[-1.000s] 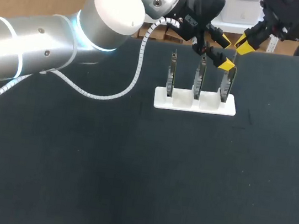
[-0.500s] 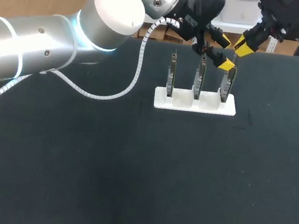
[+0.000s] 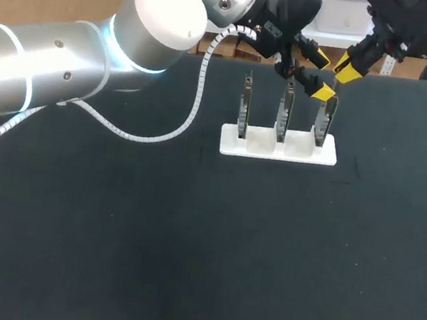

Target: Pick up the optical module with the left hand, and insert it into the network port with the right hand.

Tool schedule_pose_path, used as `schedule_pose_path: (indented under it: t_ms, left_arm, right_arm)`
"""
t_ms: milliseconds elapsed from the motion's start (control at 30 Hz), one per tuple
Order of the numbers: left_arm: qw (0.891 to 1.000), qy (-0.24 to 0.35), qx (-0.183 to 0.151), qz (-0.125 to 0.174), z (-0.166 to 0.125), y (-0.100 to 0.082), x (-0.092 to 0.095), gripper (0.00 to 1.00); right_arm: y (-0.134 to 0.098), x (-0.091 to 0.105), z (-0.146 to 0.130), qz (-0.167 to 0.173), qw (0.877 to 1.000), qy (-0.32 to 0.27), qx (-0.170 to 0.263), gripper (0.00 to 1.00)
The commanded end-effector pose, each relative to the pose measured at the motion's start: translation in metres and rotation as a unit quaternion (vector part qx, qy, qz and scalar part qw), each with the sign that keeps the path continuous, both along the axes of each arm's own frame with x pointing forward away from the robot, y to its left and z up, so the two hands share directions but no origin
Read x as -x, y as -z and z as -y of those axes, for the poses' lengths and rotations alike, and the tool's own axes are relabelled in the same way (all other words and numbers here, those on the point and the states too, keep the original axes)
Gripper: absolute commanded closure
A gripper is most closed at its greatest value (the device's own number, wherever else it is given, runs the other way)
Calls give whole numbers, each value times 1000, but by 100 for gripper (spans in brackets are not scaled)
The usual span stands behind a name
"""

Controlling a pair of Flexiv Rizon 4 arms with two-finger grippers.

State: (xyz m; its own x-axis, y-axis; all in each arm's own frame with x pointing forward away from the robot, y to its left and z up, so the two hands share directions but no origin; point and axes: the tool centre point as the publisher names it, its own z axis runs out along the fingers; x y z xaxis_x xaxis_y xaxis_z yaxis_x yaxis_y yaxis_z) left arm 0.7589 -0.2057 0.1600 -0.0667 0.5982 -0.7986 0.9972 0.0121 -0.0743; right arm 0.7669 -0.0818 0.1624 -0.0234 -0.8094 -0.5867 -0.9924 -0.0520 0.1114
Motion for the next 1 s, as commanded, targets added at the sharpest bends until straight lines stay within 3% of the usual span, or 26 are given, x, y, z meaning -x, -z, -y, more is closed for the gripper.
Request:
schedule_pose_path:
  t_ms: [33,667,700,733,1000]
  left_arm:
    - [1000,2,-2,-1,1,0,-2,0]
    - [1000,2,-2,-1,1,0,-2,0]
    - [1000,2,-2,-1,1,0,-2,0]
    - [1000,2,-2,-1,1,0,-2,0]
    - [1000,2,-2,-1,1,0,-2,0]
  right_arm:
    - [2,3,-1,2,1000,1,2,100]
    - [6,1,-1,-4,1000,1,7,100]
    - [6,1,-1,-5,1000,1,5,67]
    - [6,1,-1,-5,1000,2,5,0]
    - [4,1,1,0,1000,15,-5,0]
